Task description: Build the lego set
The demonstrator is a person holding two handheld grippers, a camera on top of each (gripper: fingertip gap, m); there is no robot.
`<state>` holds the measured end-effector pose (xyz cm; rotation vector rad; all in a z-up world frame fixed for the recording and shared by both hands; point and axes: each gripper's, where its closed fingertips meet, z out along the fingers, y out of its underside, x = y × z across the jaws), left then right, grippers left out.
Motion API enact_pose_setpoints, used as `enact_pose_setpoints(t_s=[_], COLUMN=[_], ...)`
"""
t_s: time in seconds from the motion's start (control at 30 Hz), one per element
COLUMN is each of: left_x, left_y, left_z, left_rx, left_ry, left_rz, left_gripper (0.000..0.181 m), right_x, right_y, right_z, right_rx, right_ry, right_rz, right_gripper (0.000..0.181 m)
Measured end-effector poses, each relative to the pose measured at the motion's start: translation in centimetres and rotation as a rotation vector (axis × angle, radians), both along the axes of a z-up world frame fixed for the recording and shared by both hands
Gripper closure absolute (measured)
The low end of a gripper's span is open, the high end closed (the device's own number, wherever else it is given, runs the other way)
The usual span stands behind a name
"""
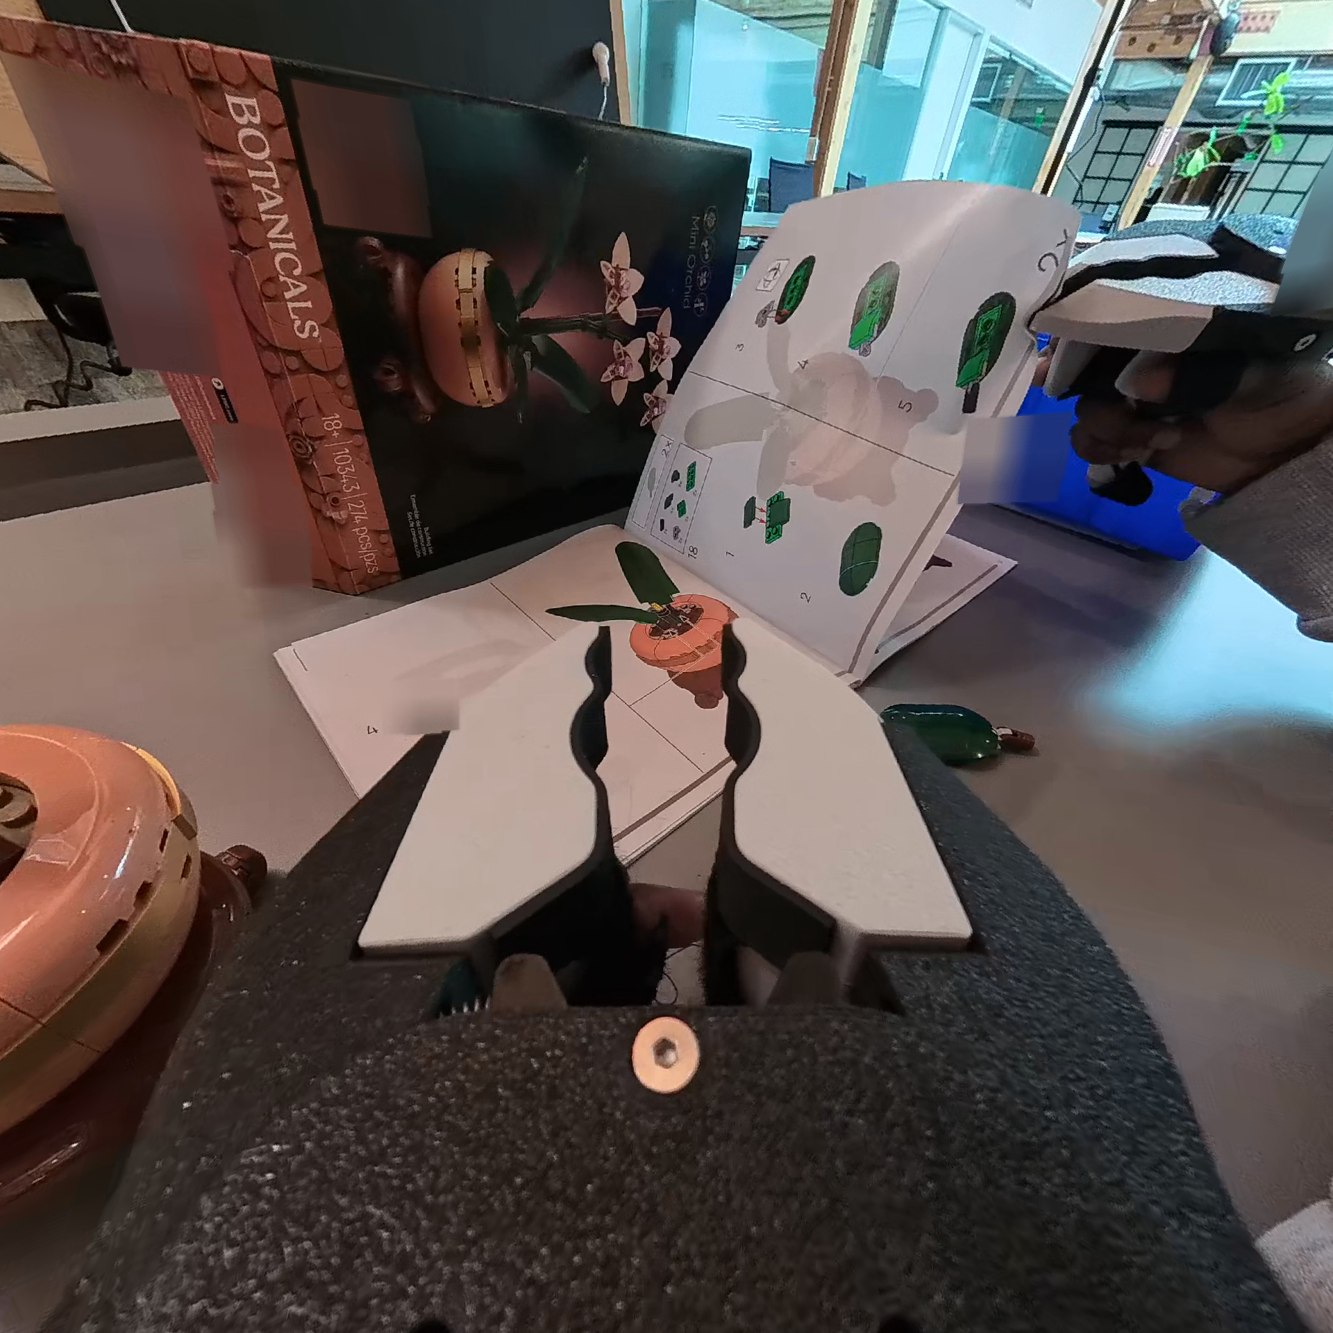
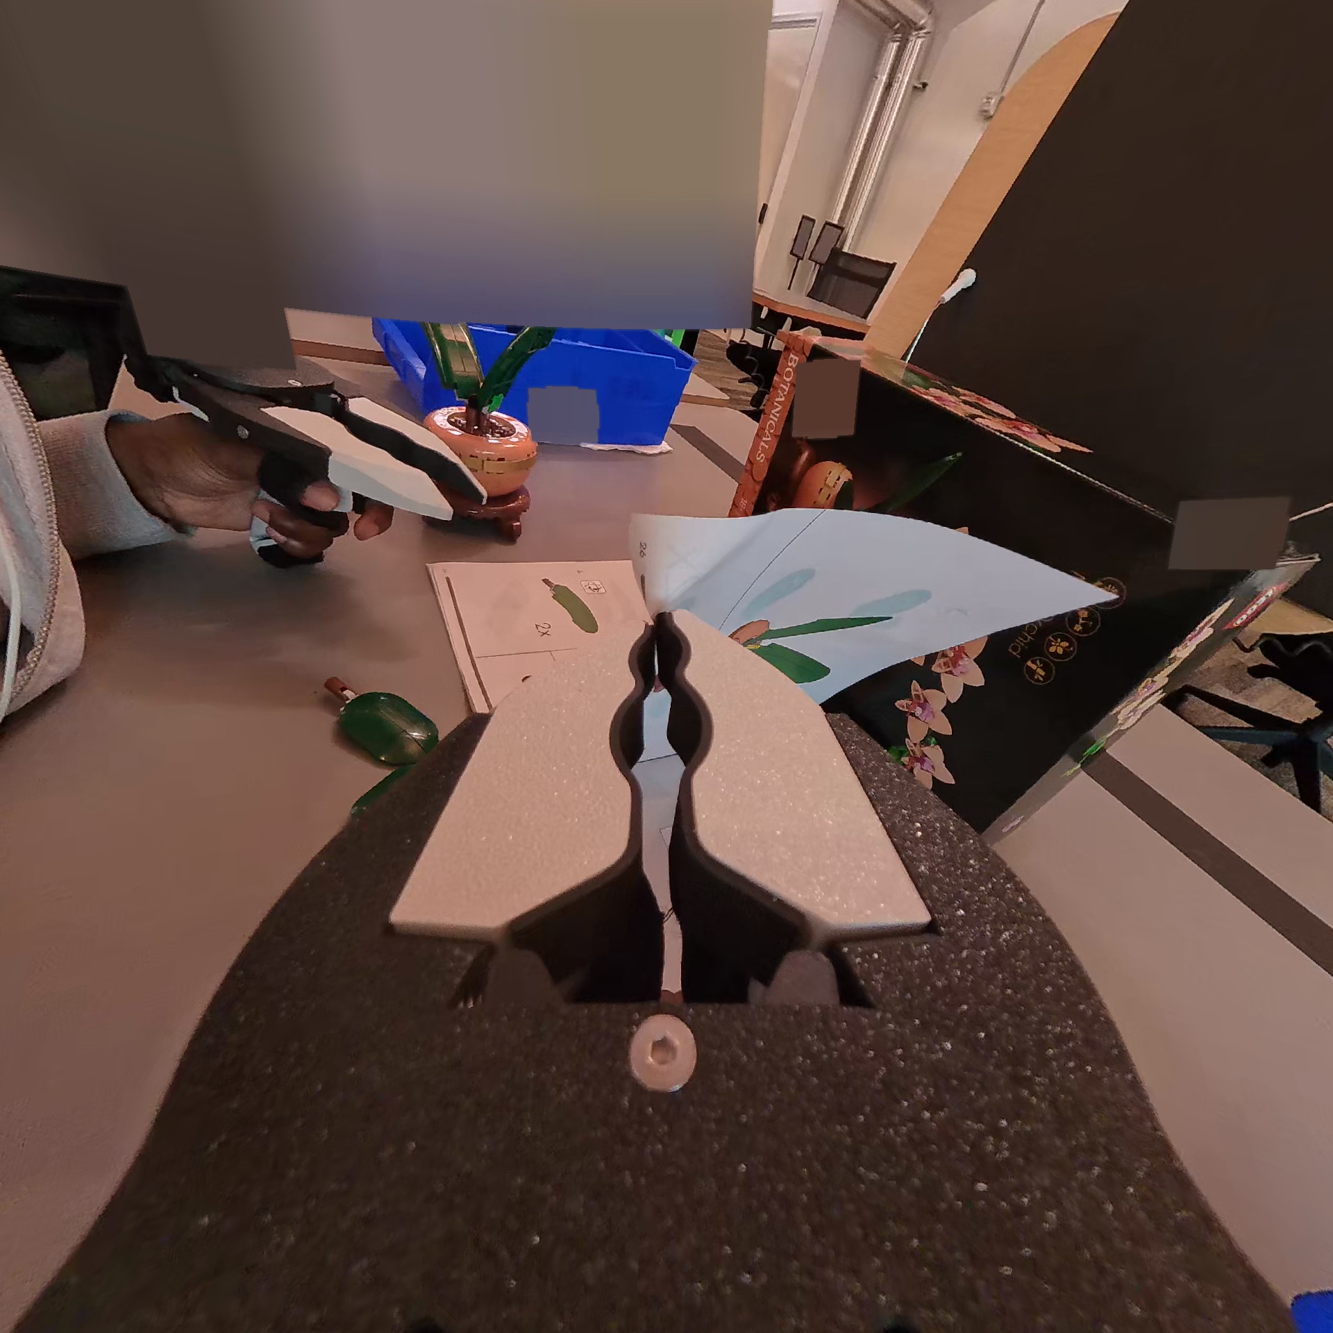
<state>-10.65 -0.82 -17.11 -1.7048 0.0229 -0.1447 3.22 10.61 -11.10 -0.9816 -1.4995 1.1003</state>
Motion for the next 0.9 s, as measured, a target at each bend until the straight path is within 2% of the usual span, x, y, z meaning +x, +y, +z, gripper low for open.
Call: enact_pose_setpoints(t_s=[0.63,0.9], left_x=[0.4,0.5], left_y=[0.0,0.0], left_z=[-0.1,-0.1], left_rx=[-0.008,-0.005], left_ry=[0.021,0.026], left_rz=[-0.021,-0.024], left_gripper=[0.160,0.159], right_x=[-1.5,-4.0], right_y=[-1.2,-2.8], right_z=[0.5,0.4], right_rx=[-0.008,-0.043], right_ry=[0.022,0.036], right_rz=[0.057,0.133], right_gripper=[0.181,0.181])
